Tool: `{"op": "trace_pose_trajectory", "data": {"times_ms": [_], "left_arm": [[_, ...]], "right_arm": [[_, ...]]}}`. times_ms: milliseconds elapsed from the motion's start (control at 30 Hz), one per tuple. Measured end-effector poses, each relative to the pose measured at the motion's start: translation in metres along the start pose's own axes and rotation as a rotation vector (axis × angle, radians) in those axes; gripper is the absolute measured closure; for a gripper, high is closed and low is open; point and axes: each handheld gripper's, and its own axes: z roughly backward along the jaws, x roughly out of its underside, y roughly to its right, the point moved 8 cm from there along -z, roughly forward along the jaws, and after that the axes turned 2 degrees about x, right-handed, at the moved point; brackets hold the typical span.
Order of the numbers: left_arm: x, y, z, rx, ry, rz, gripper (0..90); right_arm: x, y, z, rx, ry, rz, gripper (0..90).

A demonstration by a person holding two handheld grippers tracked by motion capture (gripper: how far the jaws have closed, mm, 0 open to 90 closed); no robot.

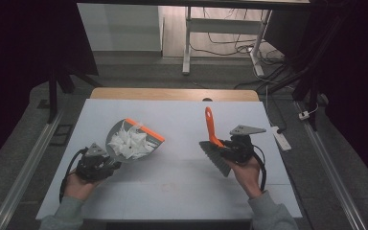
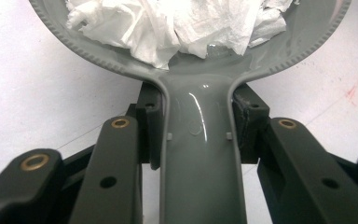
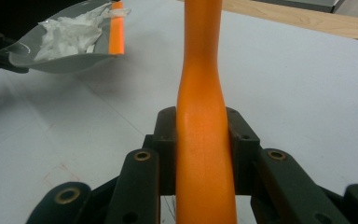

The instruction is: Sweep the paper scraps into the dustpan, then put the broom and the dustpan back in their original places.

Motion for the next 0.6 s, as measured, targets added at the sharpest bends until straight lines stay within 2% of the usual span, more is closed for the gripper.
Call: {"op": "trace_pose_trajectory", "data": {"times_ms": [233,600], "left_arm": [[-0.001,0.000,0.000,-0.011,0.002,0.012,62.0],[0.001,-0.009,0.003,-0.041,0.016,0.066,62.0]], "right_arm": [[0.006,0.001,0.012,-0.022,-0.007,-0.018,70.4],[0.019,0.002,0.018,-0.043,-0.053,-0.040,70.4]]}}
